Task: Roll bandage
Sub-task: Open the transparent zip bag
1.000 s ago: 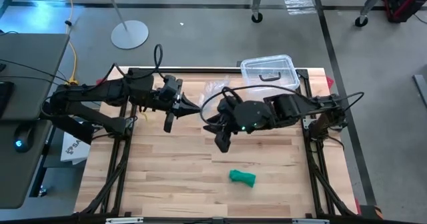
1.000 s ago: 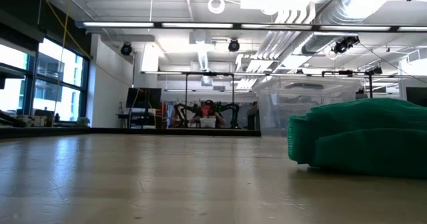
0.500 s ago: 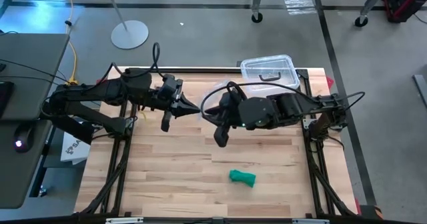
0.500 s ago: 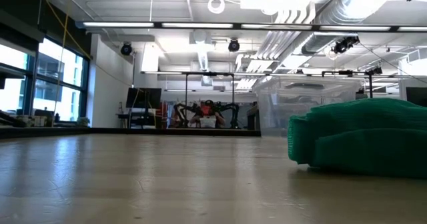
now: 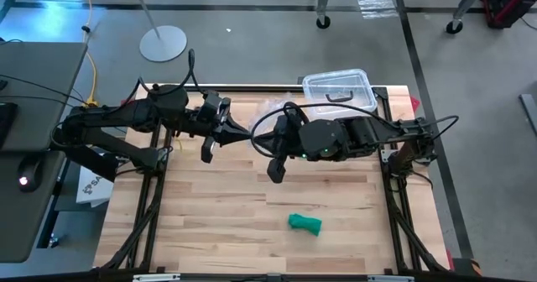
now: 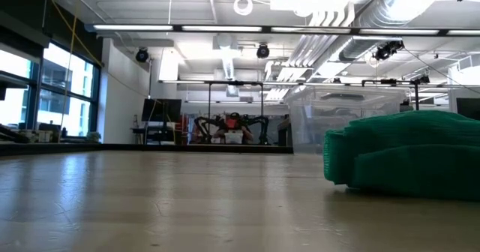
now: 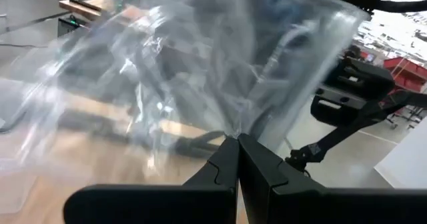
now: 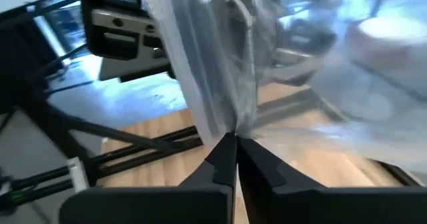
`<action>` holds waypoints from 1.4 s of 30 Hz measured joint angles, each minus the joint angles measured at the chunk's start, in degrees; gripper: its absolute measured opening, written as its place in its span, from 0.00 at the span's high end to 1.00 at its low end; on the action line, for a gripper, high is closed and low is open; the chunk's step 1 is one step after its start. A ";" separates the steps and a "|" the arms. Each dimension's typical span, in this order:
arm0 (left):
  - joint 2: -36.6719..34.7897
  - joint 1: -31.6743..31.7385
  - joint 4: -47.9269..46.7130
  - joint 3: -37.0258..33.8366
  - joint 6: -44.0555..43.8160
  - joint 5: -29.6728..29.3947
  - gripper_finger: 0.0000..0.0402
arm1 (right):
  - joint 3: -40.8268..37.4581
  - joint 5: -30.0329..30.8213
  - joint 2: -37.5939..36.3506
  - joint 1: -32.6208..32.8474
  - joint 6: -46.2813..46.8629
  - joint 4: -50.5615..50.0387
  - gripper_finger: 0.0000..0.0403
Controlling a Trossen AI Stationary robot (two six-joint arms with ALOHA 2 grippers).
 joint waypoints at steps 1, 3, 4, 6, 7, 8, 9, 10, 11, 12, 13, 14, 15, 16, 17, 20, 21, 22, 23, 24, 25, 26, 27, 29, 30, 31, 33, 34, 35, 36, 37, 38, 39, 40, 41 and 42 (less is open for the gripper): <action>-0.10 0.02 0.02 0.00 -0.07 0.21 1.00 | 0.00 1.27 -0.03 0.06 0.12 -0.11 0.99; -0.42 0.01 -0.04 0.00 -0.62 0.63 1.00 | 0.00 2.93 -0.30 0.16 0.20 -0.84 1.00; -0.77 -0.03 -0.12 0.00 -1.07 0.90 1.00 | 0.00 3.92 -0.51 0.16 0.58 -1.02 1.00; -1.88 -0.15 -0.83 0.00 -1.52 1.16 1.00 | 0.00 4.94 -1.32 0.13 2.00 -2.08 1.00; -2.61 -0.15 -0.87 0.00 -1.52 1.20 1.00 | 0.00 5.12 -1.88 0.14 2.83 -2.48 1.00; -3.40 -0.15 -1.06 0.00 -1.50 1.18 1.00 | 0.00 5.47 -2.44 0.21 3.27 -3.10 1.00; -4.15 -0.13 -1.43 0.00 -1.51 1.14 1.00 | 0.00 6.00 -2.98 0.33 3.70 -3.70 1.00; -4.89 -0.01 -1.66 0.00 -1.50 0.95 1.00 | 0.00 6.63 -3.60 0.41 3.89 -4.02 1.00; -5.51 0.18 -1.81 0.00 -1.40 0.74 1.00 | 0.00 6.91 -4.05 0.44 4.00 -4.48 1.00; -6.11 0.49 -1.97 0.00 -1.05 0.56 1.00 | 0.00 7.01 -4.50 0.44 4.03 -4.76 1.00; -6.59 0.77 -2.07 0.00 -0.54 0.43 1.00 | 0.00 6.77 -4.83 0.44 3.98 -4.65 1.00; -6.97 0.98 -1.90 0.00 -0.05 0.35 1.00 | 0.00 6.51 -5.06 0.44 3.89 -4.22 1.00; -7.28 1.19 -1.75 0.00 0.21 0.33 1.00 | 0.01 6.35 -5.11 0.43 3.30 -3.28 1.00; -7.39 1.37 -1.72 0.00 0.25 0.34 1.00 | 0.02 5.63 -5.11 0.36 1.83 -1.75 0.99; -7.43 1.59 -1.61 0.00 0.23 0.38 1.00 | 0.02 4.30 -4.93 0.33 -0.74 0.44 0.98; -7.10 2.12 -1.68 0.00 0.16 1.23 1.00 | 0.02 1.49 -3.69 0.31 -9.73 8.07 0.92; -6.87 2.23 -1.58 0.00 0.06 1.50 1.00 | 0.02 1.16 -3.11 0.31 -12.59 10.57 0.88; -6.76 2.23 -1.57 0.00 -0.15 1.92 1.00 | 0.02 1.28 -2.42 0.23 -14.61 12.54 0.84; -6.46 2.23 -1.43 0.00 -0.46 2.37 1.00 | 0.02 1.50 -1.78 0.01 -15.61 14.33 0.80; -6.20 2.23 -0.76 0.00 -0.54 2.93 1.00 | 0.02 1.67 -1.20 -0.18 -16.26 15.10 0.76; -5.99 2.22 0.01 0.00 -0.70 3.78 1.00 | 0.02 1.75 -0.68 -0.54 -16.33 15.04 0.72; -5.79 2.21 0.81 0.00 -0.98 4.53 1.00 | 0.02 1.67 -0.26 -0.87 -16.35 14.73 0.69; -5.64 2.21 1.84 0.00 -1.24 5.28 1.00 | 0.02 1.20 0.23 -1.10 -16.34 14.43 0.66; -5.35 2.21 3.24 0.00 -1.82 6.43 1.00 | 0.02 -0.10 1.09 -1.51 -16.35 14.66 0.62; -5.33 2.21 3.54 0.02 -1.98 6.84 1.00 | 0.02 -0.68 1.57 -1.72 -16.34 15.23 0.61; -5.26 2.21 3.67 0.02 -2.06 6.99 1.00 | 0.02 -0.84 1.85 -1.94 -16.16 15.78 0.61; -5.05 2.21 4.28 0.01 -2.07 7.02 1.00 | 0.02 -1.01 2.19 -1.98 -16.11 16.10 0.66; -5.03 2.21 4.25 0.02 -2.18 7.02 1.00 | 0.02 -1.04 2.22 -2.02 -16.11 16.34 0.71; -5.01 2.21 4.26 0.01 -2.46 6.98 1.00 | 0.02 -1.05 2.23 -2.11 -16.08 16.64 0.78; -4.91 2.21 4.31 0.02 -2.51 6.97 1.00 | 0.02 -1.14 2.25 -2.22 -15.74 17.01 0.85; -4.89 2.21 4.35 0.02 -2.53 6.93 1.00 | 0.02 -1.21 2.25 -2.31 -15.27 17.18 0.92; -4.85 2.21 4.28 0.02 -2.55 6.93 1.00 | 0.02 -1.20 2.25 -2.31 -15.30 17.15 0.96; -4.81 2.23 4.28 0.02 -2.53 6.91 1.00 | 0.02 -0.92 2.25 -2.31 -15.26 17.15 0.97; -4.87 2.21 4.23 0.02 -2.53 6.87 1.00 | 0.02 -0.28 2.23 -2.31 -15.06 17.09 0.97; -5.06 2.23 4.02 0.02 -2.53 6.76 1.00 | 0.02 0.18 2.17 -2.22 -14.59 16.83 0.97; -5.39 2.35 3.66 0.02 -2.53 6.37 1.00 | 0.02 0.63 1.93 -2.04 -13.89 16.15 0.98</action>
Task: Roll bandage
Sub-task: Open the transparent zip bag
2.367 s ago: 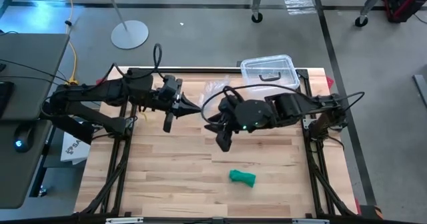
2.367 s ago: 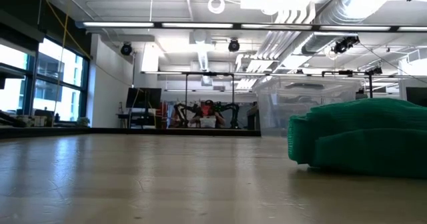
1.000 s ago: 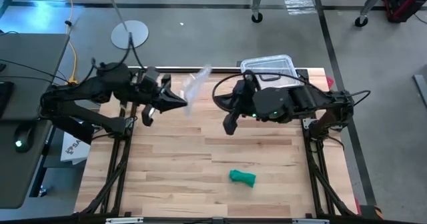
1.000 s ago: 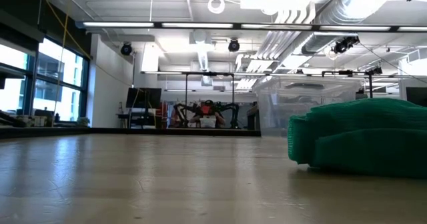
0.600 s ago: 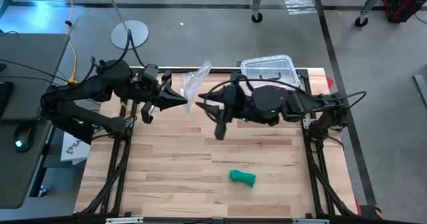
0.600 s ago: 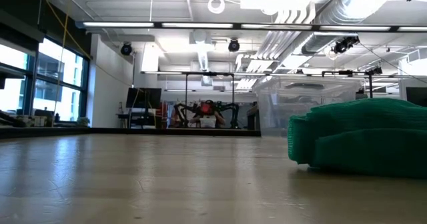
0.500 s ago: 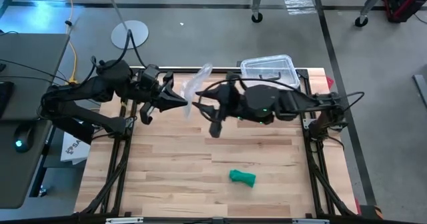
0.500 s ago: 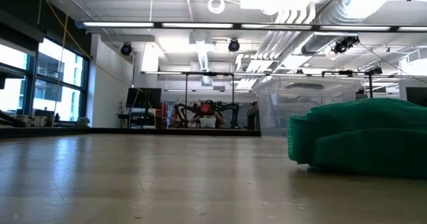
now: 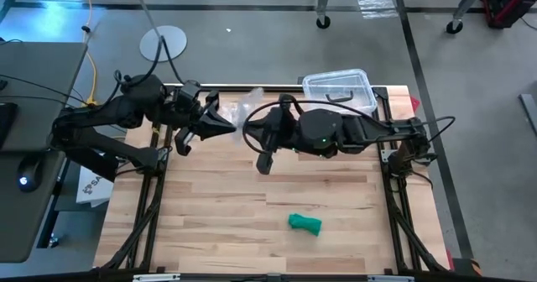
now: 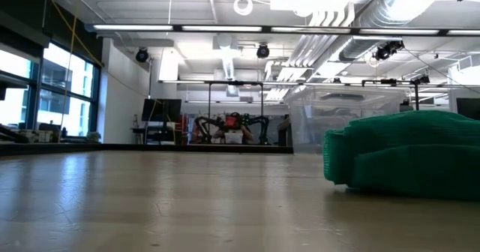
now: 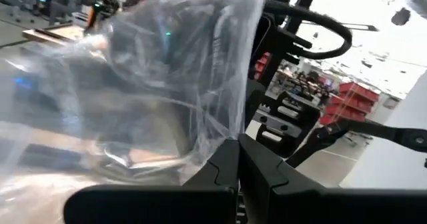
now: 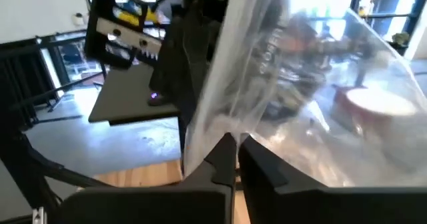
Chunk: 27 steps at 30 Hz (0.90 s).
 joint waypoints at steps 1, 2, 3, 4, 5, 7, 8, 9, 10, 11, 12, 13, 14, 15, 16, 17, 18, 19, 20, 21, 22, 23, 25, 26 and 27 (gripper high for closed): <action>-0.55 0.21 -0.66 0.00 0.00 -0.56 1.00 | 0.00 0.39 -0.32 0.28 0.44 -1.06 0.99; -1.08 0.41 -1.65 0.00 0.01 -1.03 1.00 | 0.00 1.11 -0.64 0.57 0.99 -2.07 0.99; -1.71 0.65 -2.56 0.00 0.13 -1.66 1.00 | 0.00 2.17 -1.00 0.97 1.78 -3.16 0.99; -2.33 0.89 -3.96 0.00 0.55 -2.43 1.00 | 0.00 3.12 -1.45 1.32 2.71 -4.62 0.99; -2.88 1.23 -5.70 0.00 1.15 -3.05 1.00 | 0.00 3.57 -1.76 1.62 3.52 -5.90 1.00; -3.91 1.92 -8.62 0.00 1.77 -4.43 1.00 | 0.00 4.54 -2.42 2.27 4.77 -8.50 1.00; -4.42 2.27 -9.58 0.00 1.95 -5.07 1.00 | 0.00 4.69 -2.66 2.52 5.48 -9.32 1.00; -4.95 2.56 -10.23 0.00 1.98 -5.61 1.00 | 0.00 4.72 -2.86 2.73 6.22 -10.12 1.00; -5.35 2.88 -10.65 0.00 2.04 -5.81 1.00 | 0.00 4.76 -3.03 2.93 6.58 -10.86 1.00; -5.65 3.18 -10.78 0.00 2.06 -5.86 1.00 | 0.00 4.74 -3.16 3.17 6.91 -11.40 1.00; -5.93 3.38 -10.70 0.00 2.08 -5.91 1.00 | 0.00 4.73 -3.17 3.30 7.65 -11.85 1.00; -6.10 3.61 -10.68 0.00 2.12 -5.91 1.00 | 0.00 4.61 -3.17 3.33 7.97 -12.06 1.00; -6.12 3.70 -10.66 0.00 2.16 -5.91 1.00 | 0.00 4.28 -3.17 3.31 8.10 -12.01 1.00; -6.12 3.73 -10.62 0.00 2.44 -5.94 1.00 | 0.00 3.80 -3.17 3.29 8.10 -11.83 1.00; -6.12 3.73 -10.52 0.00 2.57 -5.93 1.00 | 0.00 3.22 -3.17 3.26 8.10 -11.54 0.99; -6.11 3.73 -10.33 0.00 2.58 -5.93 1.00 | 0.00 2.96 -3.17 3.06 8.10 -11.07 0.99; -5.98 3.72 -10.09 0.00 2.56 -5.92 1.00 | 0.00 2.57 -3.17 2.84 8.07 -10.49 0.98; -5.79 3.71 -9.66 0.00 2.54 -5.91 1.00 | 0.00 1.41 -3.17 2.57 7.84 -10.21 0.97; -5.70 3.71 -9.39 0.00 2.54 -5.93 1.00 | 0.00 -0.22 -3.17 2.23 7.63 -9.88 0.95; -5.46 3.71 -9.20 0.00 2.54 -5.91 1.00 | 0.00 -1.83 -3.17 1.90 7.63 -9.54 0.92; -5.10 3.71 -8.45 0.00 2.52 -5.93 1.00 | 0.00 -3.09 -3.17 1.58 7.69 -9.47 0.89; -4.88 3.73 -7.81 0.00 2.17 -5.95 1.00 | 0.00 -3.88 -3.05 1.43 7.67 -9.48 0.86; -4.38 3.73 -6.27 0.00 1.05 -6.18 1.00 | 0.00 -4.14 -2.68 1.13 7.43 -9.56 0.78; -4.05 3.72 -4.90 0.00 0.35 -6.67 1.00 | 0.00 -3.92 -2.46 1.09 6.69 -10.05 0.75; -3.80 3.71 -3.69 0.00 -0.56 -7.32 1.00 | 0.00 -3.21 -1.97 1.08 6.08 -10.55 0.72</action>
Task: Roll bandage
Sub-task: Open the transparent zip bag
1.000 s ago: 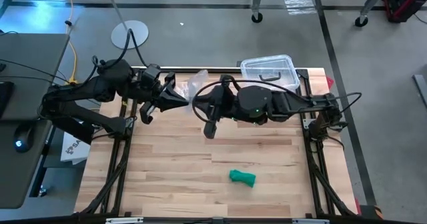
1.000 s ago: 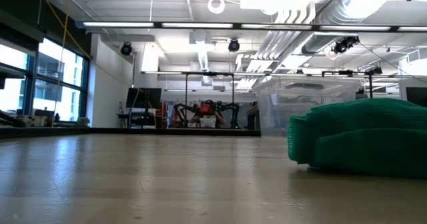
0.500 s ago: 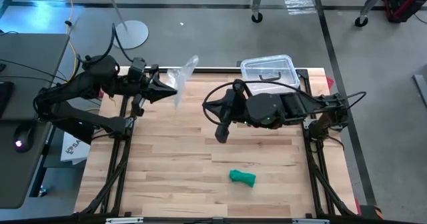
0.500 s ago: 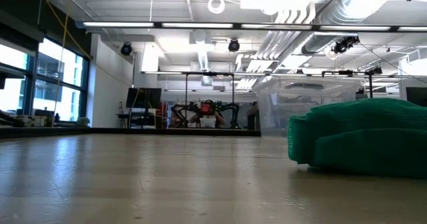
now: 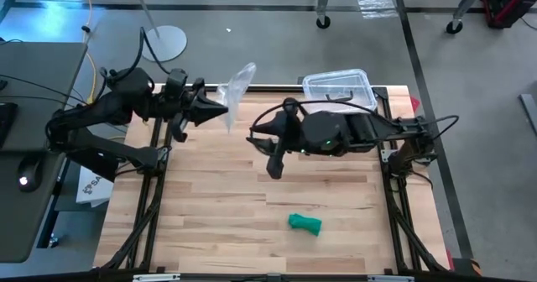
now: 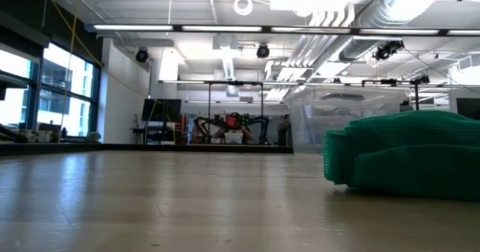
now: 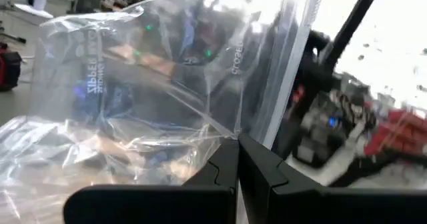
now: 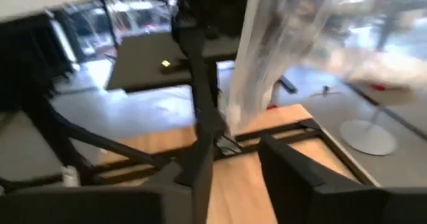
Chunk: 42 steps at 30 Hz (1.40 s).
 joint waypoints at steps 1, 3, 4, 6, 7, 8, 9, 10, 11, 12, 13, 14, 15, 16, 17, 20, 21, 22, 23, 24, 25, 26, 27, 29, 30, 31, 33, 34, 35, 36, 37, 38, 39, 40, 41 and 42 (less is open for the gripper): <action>0.30 0.00 1.16 0.00 -1.13 -0.80 1.00 | 0.00 1.20 0.36 0.03 -0.93 -0.35 0.69; 1.00 0.00 3.86 0.00 -4.23 -3.79 1.00 | 0.00 4.86 1.17 0.53 -2.98 -2.15 0.65; 1.25 -0.02 4.88 0.00 -6.54 -6.06 1.00 | 0.00 6.96 1.56 0.77 -4.00 -2.50 0.64; 1.59 -0.02 6.01 0.00 -12.83 -12.54 1.00 | 0.00 11.45 2.21 1.44 -4.49 -3.13 0.62; 1.61 -0.01 6.21 0.00 -15.85 -16.24 1.00 | 0.00 13.68 2.46 1.76 -4.39 -3.08 0.61; 1.62 0.00 6.25 0.00 -18.12 -19.55 1.00 | 0.00 16.25 2.58 2.02 -3.52 -3.08 0.61; 1.68 0.02 6.48 0.00 -19.75 -22.63 1.00 | 0.00 18.96 2.58 2.25 -2.06 -3.04 0.61; 1.83 0.02 7.21 0.00 -20.82 -25.17 1.00 | 0.00 21.28 2.58 2.46 -0.41 -2.98 0.61; 1.90 0.02 8.01 0.00 -21.51 -26.91 1.00 | 0.00 23.13 2.56 2.58 1.06 -2.51 0.61; 1.95 0.02 8.60 0.00 -22.12 -28.16 1.00 | 0.00 24.36 2.54 2.60 2.00 -1.85 0.61; 2.13 0.02 9.55 0.00 -22.52 -28.88 1.00 | 0.00 24.87 2.54 2.56 2.21 -1.35 0.61; 2.24 0.02 10.67 0.00 -22.76 -29.39 1.00 | 0.00 24.80 2.54 2.50 1.82 -0.47 0.61; 2.33 0.02 11.33 0.00 -22.87 -29.60 1.00 | 0.00 24.16 2.55 2.30 0.67 1.00 0.61; 2.54 0.02 12.21 0.00 -22.91 -29.63 1.00 | 0.00 23.16 2.56 2.01 -0.57 2.50 0.61; 2.81 0.02 13.23 0.00 -22.94 -29.65 1.00 | -0.01 21.77 2.56 1.64 -1.55 4.24 0.61; 3.51 0.00 15.20 0.00 -24.00 -29.62 1.00 | 0.00 18.51 2.54 0.58 -2.78 8.17 0.61; 3.69 0.00 15.51 0.00 -24.54 -29.58 1.00 | 0.00 18.67 2.54 0.34 -2.71 8.95 0.61; 3.84 0.00 15.96 0.00 -24.96 -29.36 1.00 | 0.00 19.34 2.54 0.08 -2.51 9.69 0.61; 4.05 0.00 16.64 0.00 -25.21 -29.10 1.00 | -0.02 19.82 2.56 -0.11 -2.56 10.56 0.61; 4.20 0.00 17.09 0.00 -25.31 -28.84 1.00 | -0.02 19.80 2.56 -0.39 -2.94 11.35 0.61; 4.26 0.00 17.52 0.00 -25.36 -28.35 1.00 | -0.02 19.33 2.54 -0.73 -3.22 12.03 0.62; 4.33 0.00 17.84 0.00 -25.40 -27.93 1.00 | 0.00 18.68 2.52 -0.99 -3.40 12.39 0.63; 4.50 -0.03 18.00 0.00 -25.41 -27.85 1.00 | 0.00 18.50 2.52 -1.22 -3.40 12.51 0.64; 4.55 -0.16 18.00 0.00 -25.41 -27.81 1.00 | 0.00 18.33 2.52 -1.59 -3.44 12.83 0.68; 4.58 -0.19 18.02 0.00 -25.41 -27.77 1.00 | -0.02 18.32 2.54 -1.77 -3.72 13.23 0.70; 4.59 -0.26 17.98 0.00 -25.43 -27.71 1.00 | 0.00 18.31 2.54 -1.96 -4.15 13.62 0.73; 4.58 -0.28 18.01 0.00 -25.48 -27.05 1.00 | 0.00 17.62 2.52 -2.44 -5.13 14.26 0.78; 4.58 -0.28 18.04 0.00 -25.46 -26.74 1.00 | -0.01 16.47 2.52 -2.82 -5.70 14.27 0.80; 4.58 -0.28 18.02 0.00 -25.48 -26.66 1.00 | 0.00 15.39 2.52 -3.21 -5.88 14.22 0.82; 4.58 -0.28 18.02 0.00 -25.48 -26.61 1.00 | -0.02 14.52 2.52 -3.57 -5.94 14.11 0.84; 4.58 -0.28 17.99 0.00 -25.48 -26.59 1.00 | -0.01 13.64 2.54 -3.88 -5.95 14.02 0.85; 4.58 -0.28 17.99 0.00 -25.50 -26.61 1.00 | -0.02 13.28 2.54 -4.15 -5.98 13.94 0.86; 4.58 -0.28 18.02 0.00 -25.50 -26.61 1.00 | -0.02 13.12 2.53 -4.41 -5.98 13.81 0.87; 4.58 -0.28 18.05 0.00 -25.48 -26.61 1.00 | -0.02 13.09 2.53 -4.65 -5.98 13.82 0.88; 4.56 -0.28 18.02 0.00 -25.49 -26.61 1.00 | -0.01 13.10 2.53 -4.84 -5.98 13.86 0.88; 4.57 -0.28 18.01 0.00 -25.50 -26.61 1.00 | -0.02 13.08 2.54 -5.08 -5.98 13.88 0.88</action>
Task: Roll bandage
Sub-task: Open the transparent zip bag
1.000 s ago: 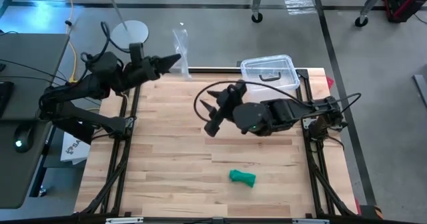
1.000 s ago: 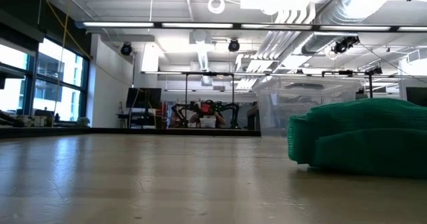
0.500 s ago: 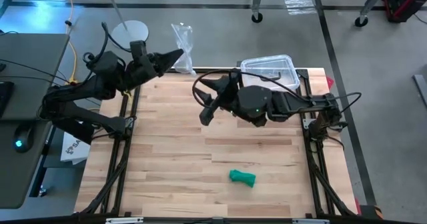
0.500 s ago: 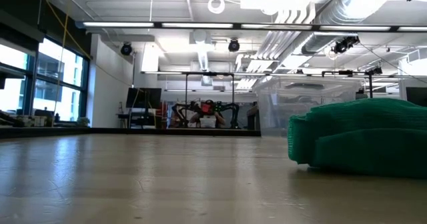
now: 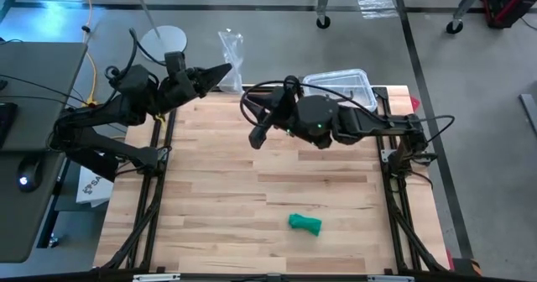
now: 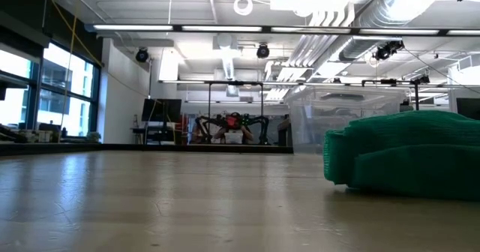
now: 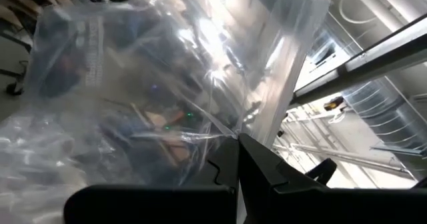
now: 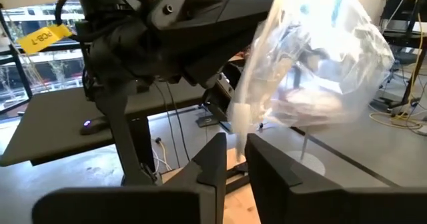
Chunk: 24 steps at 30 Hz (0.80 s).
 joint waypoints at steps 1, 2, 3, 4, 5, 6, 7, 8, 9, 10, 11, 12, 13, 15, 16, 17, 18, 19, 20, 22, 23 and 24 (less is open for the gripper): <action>0.01 0.00 0.00 0.00 0.01 0.02 1.00 | 0.02 0.00 0.00 -0.15 0.00 -0.02 0.88; 0.01 0.00 0.00 0.00 0.00 0.07 1.00 | 0.00 -0.06 0.00 -0.35 0.00 0.02 0.88; 0.01 0.00 0.04 0.00 0.00 0.12 1.00 | 0.00 -0.36 0.00 -0.50 0.00 0.07 0.88; 0.00 0.00 0.08 0.00 0.01 0.13 1.00 | 0.02 -0.96 -0.02 -0.72 0.00 0.09 0.88; -0.01 0.00 0.09 0.00 0.03 0.17 1.00 | 0.00 -1.68 -0.01 -0.79 -0.01 0.11 0.89; -0.01 0.00 0.01 0.00 0.04 0.31 1.00 | 0.00 -2.05 -0.01 -0.80 -0.04 0.11 0.90; -0.01 0.00 -0.28 0.00 0.09 0.66 1.00 | 0.01 -2.00 -0.01 -0.77 -0.30 0.04 0.92; -0.01 0.02 -0.77 0.00 0.78 1.25 1.00 | 0.00 -1.81 0.00 -0.76 -0.65 -0.03 0.95; -0.03 0.24 -1.25 0.00 2.90 2.18 1.00 | 0.00 -1.45 -0.08 -0.45 -1.16 -0.24 0.97; -0.15 0.38 -2.05 0.00 5.99 3.20 0.99 | 0.00 -1.17 -0.28 -0.07 -1.52 -0.62 0.99; -0.43 0.68 -3.36 0.00 9.37 4.42 0.99 | 0.00 -0.65 -0.42 0.28 -1.43 -0.71 0.99; -0.64 0.85 -4.78 0.00 12.69 5.63 0.97 | 0.00 -0.46 -1.03 0.77 -0.93 -1.41 0.99; -0.97 1.06 -6.34 0.00 15.34 7.10 0.95 | 0.00 -0.40 -1.53 1.21 0.03 -2.62 0.99; -1.92 1.62 -11.22 0.00 20.12 9.95 0.90 | 0.00 -0.60 -3.07 1.99 2.35 -5.37 0.99; -2.36 1.92 -14.02 0.00 22.36 11.23 0.87 | 0.00 -1.31 -4.16 2.25 4.13 -7.44 0.99; -2.87 2.16 -17.22 0.00 24.64 11.99 0.83 | 0.00 -2.03 -5.18 2.51 6.06 -9.60 1.00; -3.42 2.34 -20.43 0.00 27.32 12.42 0.80 | 0.00 -2.74 -6.34 2.74 7.85 -11.62 1.00; -3.93 2.45 -23.78 0.00 30.18 12.60 0.77 | 0.00 -3.79 -7.43 3.01 9.63 -13.86 1.00; -4.38 2.45 -27.08 0.00 33.02 12.55 0.74 | 0.00 -5.50 -8.63 3.11 11.57 -15.98 1.00; -5.16 2.45 -33.10 0.00 36.73 12.50 0.68 | 0.00 -11.03 -10.95 3.00 15.12 -19.30 1.00; -5.24 2.45 -35.43 0.00 37.42 12.50 0.65 | 0.00 -15.20 -11.96 2.76 16.75 -20.41 1.00; -5.22 2.43 -36.47 0.00 37.61 12.60 0.62 | 0.00 -19.74 -13.01 2.43 18.03 -21.35 1.00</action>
